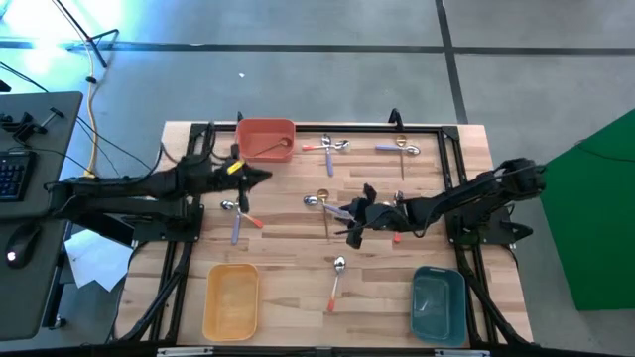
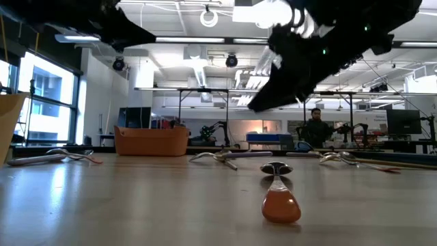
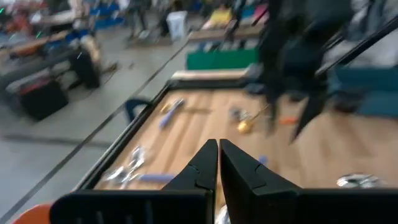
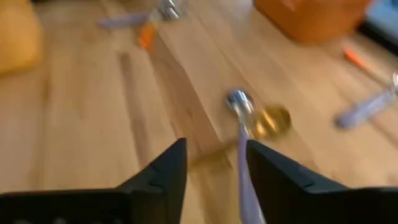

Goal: Sort silverware by color (type)
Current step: Put the bottom right purple spoon into the green bin

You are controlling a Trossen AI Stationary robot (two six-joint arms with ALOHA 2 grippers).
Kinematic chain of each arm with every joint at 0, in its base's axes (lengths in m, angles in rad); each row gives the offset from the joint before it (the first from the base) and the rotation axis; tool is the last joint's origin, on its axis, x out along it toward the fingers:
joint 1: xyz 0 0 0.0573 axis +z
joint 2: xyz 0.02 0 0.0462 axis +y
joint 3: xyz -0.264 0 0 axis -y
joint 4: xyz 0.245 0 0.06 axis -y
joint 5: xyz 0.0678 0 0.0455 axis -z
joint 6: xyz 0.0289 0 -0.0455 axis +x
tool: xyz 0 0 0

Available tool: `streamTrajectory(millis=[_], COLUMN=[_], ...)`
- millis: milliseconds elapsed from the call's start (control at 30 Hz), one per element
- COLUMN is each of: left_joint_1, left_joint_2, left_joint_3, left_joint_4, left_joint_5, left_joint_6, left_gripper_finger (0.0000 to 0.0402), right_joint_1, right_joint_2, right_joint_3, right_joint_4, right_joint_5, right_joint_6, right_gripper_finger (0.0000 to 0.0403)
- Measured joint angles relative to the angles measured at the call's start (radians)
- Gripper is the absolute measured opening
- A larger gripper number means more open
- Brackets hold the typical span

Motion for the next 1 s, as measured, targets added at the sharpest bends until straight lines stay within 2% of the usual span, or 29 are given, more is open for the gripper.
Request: streamTrajectory(millis=[133,267,533,700,933,1000], left_joint_1=[-0.062,-0.088,-0.091,-0.091,-0.091,-0.09], left_joint_2=[-0.008,-0.009,-0.009,-0.009,-0.009,-0.009], left_joint_3=[-0.096,-0.156,-0.178,-0.178,-0.178,-0.178], left_joint_4=[0.176,0.305,0.326,0.32,0.307,0.301], left_joint_5=[-0.001,-0.003,-0.01,-0.01,-0.01,-0.01], left_joint_6=[-0.008,-0.026,-0.026,-0.042,-0.052,-0.053], left_gripper_finger=[0.0007,0.0007,0.0007,0.0007,0.0007,0.0007], right_joint_1=[-0.011,-0.018,-0.055,-0.078,-0.074,-0.074], right_joint_2=[0.041,0.088,0.185,0.224,0.235,0.235], right_joint_3=[0.0,0.0,0.0,0.0,0.0,0.0], right_joint_4=[-0.03,-0.033,-0.004,0.012,0.048,0.059], right_joint_5=[0.001,0.001,-0.011,-0.011,-0.012,-0.013], right_joint_6=[0.076,0.111,0.107,0.092,0.057,0.042], right_gripper_finger=[0.0192,0.02,0.0182,0.0156,0.0059,0.0055])
